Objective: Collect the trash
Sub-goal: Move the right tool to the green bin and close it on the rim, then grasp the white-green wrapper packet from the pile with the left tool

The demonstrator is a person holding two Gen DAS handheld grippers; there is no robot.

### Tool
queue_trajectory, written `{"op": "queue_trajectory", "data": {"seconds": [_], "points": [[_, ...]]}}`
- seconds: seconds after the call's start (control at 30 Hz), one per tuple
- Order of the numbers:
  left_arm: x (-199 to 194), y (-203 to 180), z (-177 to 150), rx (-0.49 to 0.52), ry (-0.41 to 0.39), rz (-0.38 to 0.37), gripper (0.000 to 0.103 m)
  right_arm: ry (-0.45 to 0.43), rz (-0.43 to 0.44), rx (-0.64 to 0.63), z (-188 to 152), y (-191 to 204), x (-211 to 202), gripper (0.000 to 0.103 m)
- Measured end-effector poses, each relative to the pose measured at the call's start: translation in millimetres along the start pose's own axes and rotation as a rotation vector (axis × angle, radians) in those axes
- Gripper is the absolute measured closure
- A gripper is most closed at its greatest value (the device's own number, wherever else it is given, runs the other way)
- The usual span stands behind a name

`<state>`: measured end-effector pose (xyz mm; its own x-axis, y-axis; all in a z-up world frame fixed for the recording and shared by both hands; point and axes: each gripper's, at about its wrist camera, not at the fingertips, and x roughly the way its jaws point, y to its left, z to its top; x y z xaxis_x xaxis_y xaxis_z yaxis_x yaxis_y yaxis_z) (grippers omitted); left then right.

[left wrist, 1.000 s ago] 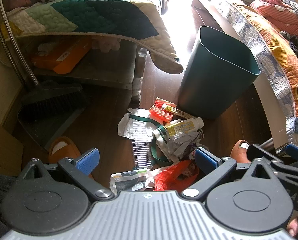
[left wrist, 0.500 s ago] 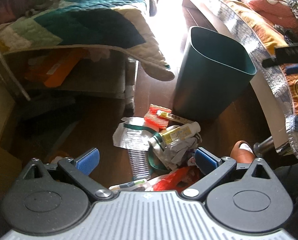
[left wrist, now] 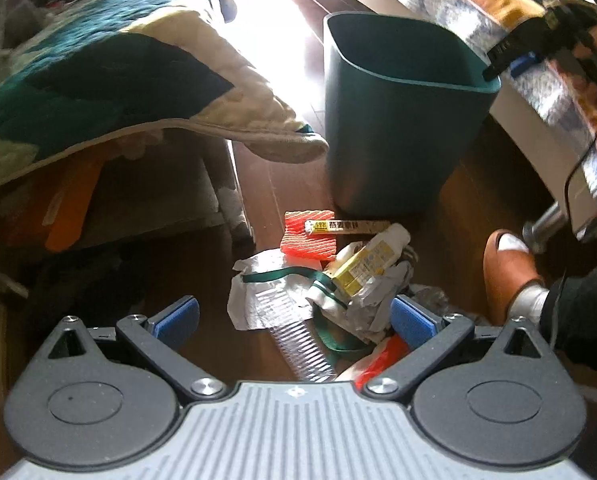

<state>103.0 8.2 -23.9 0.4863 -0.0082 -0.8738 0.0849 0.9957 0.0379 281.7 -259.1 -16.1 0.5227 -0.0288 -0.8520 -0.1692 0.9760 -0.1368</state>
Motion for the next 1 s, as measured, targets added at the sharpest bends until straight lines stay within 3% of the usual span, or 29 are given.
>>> {"op": "queue_trajectory", "data": {"seconds": [0.2, 0.3, 0.37, 0.43, 0.57, 0.77, 1.0], "points": [[25, 7, -7, 0.185, 0.023, -0.092, 0.000, 0.064, -0.005, -0.027, 12, -3, 33, 0.066], [41, 9, -14, 0.224, 0.050, -0.127, 0.000, 0.089, -0.011, -0.017, 14, -4, 47, 0.074], [53, 9, -20, 0.218, 0.080, -0.155, 0.000, 0.100, 0.002, -0.009, 14, -4, 54, 0.088], [64, 4, -26, 0.241, 0.109, -0.187, 0.000, 0.071, 0.009, -0.021, 13, 2, 54, 0.095], [88, -13, -43, 0.321, 0.163, -0.210, 0.000, 0.003, -0.028, -0.053, 8, 13, 49, 0.096], [117, -21, -51, 0.333, 0.193, -0.234, 0.000, -0.105, -0.087, -0.179, 13, 38, 26, 0.097], [152, -4, -51, 0.202, 0.256, -0.228, 0.000, -0.189, -0.076, -0.176, 23, 18, 2, 0.102]]}}
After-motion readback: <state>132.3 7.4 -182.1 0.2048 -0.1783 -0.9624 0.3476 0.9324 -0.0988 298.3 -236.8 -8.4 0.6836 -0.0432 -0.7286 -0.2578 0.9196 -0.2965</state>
